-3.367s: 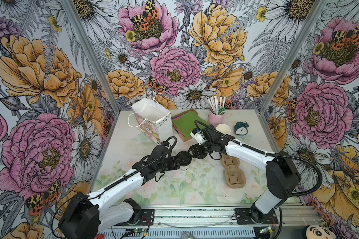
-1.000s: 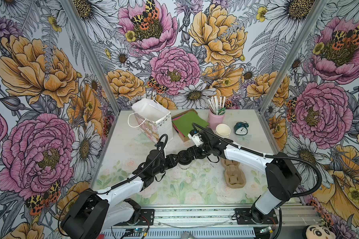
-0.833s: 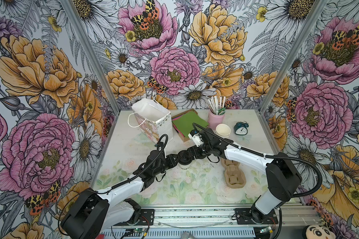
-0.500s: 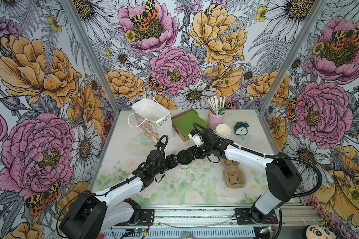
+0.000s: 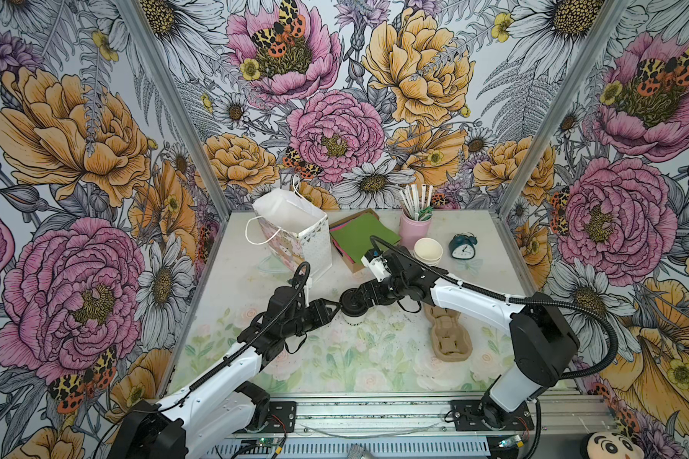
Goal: Pack the takeout coffee
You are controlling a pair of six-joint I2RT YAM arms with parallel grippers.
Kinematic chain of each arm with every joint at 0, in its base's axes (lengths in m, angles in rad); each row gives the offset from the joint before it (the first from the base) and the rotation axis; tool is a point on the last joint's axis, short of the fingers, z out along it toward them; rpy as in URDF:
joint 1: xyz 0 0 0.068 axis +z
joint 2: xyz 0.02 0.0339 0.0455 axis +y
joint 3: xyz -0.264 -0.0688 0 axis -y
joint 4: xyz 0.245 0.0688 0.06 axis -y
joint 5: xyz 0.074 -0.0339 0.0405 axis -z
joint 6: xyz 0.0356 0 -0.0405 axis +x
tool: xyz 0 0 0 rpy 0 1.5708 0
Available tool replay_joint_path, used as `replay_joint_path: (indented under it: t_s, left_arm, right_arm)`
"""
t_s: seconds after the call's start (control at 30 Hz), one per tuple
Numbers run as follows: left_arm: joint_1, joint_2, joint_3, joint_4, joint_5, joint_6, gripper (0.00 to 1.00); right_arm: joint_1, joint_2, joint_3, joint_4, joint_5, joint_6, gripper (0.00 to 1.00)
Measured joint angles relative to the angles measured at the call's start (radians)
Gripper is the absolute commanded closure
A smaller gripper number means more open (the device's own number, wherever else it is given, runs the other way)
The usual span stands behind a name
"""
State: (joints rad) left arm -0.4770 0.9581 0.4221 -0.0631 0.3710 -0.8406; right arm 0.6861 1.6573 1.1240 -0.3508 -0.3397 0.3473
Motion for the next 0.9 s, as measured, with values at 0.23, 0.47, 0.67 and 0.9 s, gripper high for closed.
replay_joint_path:
  t_s: [0.23, 0.47, 0.67, 0.9]
  left_arm:
    - [0.030, 0.076, -0.019, 0.038, 0.035, -0.022, 0.62]
    - [0.035, 0.114, -0.018, 0.073, 0.050, -0.025, 0.62]
    - [0.055, 0.115, -0.018, 0.094, 0.058, -0.025, 0.62]
    - [0.057, 0.117, -0.016, 0.099, 0.067, -0.025, 0.62]
  right_arm:
    - [0.000, 0.001, 0.000, 0.000, -0.002, 0.000, 0.19]
    - [0.000, 0.007, 0.006, 0.000, -0.006, 0.000, 0.19]
    - [0.000, 0.014, 0.013, -0.003, -0.010, -0.001, 0.19]
    - [0.001, 0.015, 0.014, -0.003, -0.010, -0.001, 0.19]
